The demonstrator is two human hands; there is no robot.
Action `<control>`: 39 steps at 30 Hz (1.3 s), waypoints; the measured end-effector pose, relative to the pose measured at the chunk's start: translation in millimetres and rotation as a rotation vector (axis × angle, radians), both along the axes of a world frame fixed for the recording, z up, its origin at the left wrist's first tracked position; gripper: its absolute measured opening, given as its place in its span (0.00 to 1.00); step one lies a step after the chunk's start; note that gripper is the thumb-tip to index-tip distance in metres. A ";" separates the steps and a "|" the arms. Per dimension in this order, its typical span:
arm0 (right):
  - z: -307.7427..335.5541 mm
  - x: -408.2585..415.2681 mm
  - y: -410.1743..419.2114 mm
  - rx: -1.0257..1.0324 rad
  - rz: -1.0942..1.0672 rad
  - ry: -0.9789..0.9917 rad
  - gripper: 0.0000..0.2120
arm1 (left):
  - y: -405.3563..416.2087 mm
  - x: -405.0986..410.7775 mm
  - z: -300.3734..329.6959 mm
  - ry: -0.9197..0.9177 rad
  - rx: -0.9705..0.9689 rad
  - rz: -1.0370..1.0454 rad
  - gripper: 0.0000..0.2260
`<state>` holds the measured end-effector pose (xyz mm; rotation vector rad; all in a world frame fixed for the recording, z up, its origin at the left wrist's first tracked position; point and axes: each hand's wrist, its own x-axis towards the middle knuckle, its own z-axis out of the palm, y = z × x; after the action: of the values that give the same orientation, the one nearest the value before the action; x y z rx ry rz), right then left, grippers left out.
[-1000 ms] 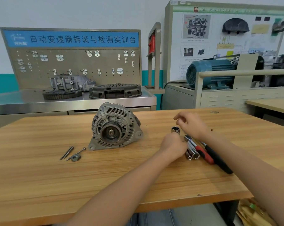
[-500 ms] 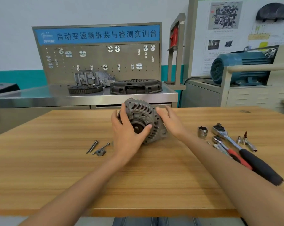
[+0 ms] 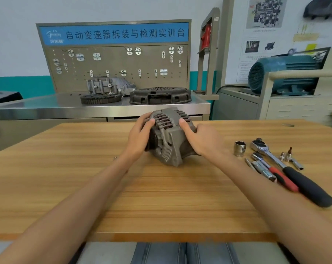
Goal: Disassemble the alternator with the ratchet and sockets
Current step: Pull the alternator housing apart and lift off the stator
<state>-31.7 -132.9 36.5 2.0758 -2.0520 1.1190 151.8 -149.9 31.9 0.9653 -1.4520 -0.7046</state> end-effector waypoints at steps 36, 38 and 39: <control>-25.7 -55.2 37.2 0.026 -0.110 -0.361 0.21 | 34.6 -7.8 -26.2 -0.180 -0.104 -0.218 0.13; -23.8 -53.6 35.8 0.112 -0.102 -0.354 0.24 | 36.5 0.9 -29.4 -0.164 -0.051 -0.284 0.14; -22.7 -52.4 35.5 0.154 -0.046 -0.453 0.24 | 36.2 2.6 -30.0 -0.141 -0.019 -0.305 0.14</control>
<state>-84.1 -97.4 13.8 1.9628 -2.4327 1.5924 154.4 -113.7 1.9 0.7995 -1.7490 -0.8550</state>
